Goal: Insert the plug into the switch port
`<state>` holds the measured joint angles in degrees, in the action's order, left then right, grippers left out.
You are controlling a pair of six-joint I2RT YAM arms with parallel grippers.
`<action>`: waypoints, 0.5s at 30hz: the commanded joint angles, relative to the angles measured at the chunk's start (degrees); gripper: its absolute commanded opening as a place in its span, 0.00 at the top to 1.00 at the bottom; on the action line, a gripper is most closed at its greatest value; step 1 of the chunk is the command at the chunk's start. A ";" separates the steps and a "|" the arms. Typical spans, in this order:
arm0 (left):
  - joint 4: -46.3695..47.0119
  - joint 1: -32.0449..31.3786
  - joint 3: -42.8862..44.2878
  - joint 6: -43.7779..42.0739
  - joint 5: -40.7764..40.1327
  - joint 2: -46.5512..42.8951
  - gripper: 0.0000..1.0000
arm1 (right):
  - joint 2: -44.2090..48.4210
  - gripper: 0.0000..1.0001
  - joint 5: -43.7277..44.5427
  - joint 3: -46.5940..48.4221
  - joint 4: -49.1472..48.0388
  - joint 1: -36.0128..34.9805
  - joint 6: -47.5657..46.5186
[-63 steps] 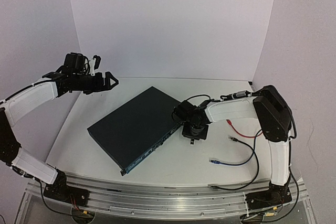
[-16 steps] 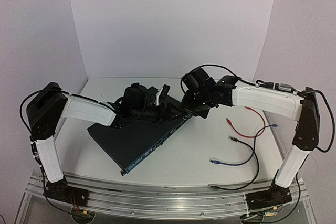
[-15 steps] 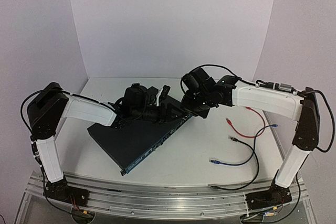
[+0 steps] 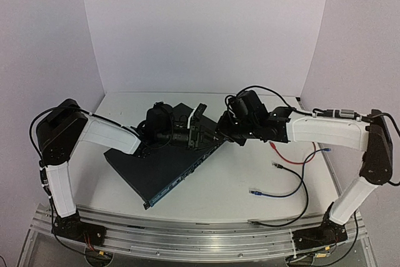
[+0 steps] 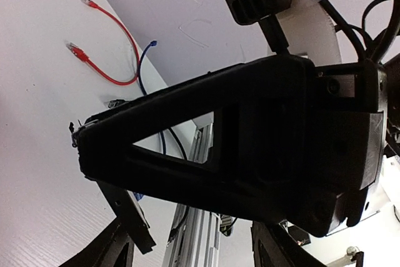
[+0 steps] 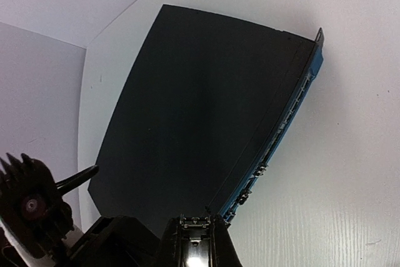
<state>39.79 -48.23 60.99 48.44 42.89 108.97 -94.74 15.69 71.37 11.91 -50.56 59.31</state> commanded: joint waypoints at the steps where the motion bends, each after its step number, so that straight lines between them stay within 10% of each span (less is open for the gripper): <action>1: 9.14 -0.05 0.50 3.44 5.99 -1.53 0.37 | 5.07 0.96 -6.06 -5.27 -17.85 -0.47 -3.10; 15: 28.82 1.80 -3.65 13.91 10.63 -3.25 0.46 | 10.71 0.98 -13.68 -12.87 -30.56 -0.48 -7.27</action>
<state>60.59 -47.06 58.09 59.80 51.75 108.76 -87.05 4.95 59.56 -13.59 -50.62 54.14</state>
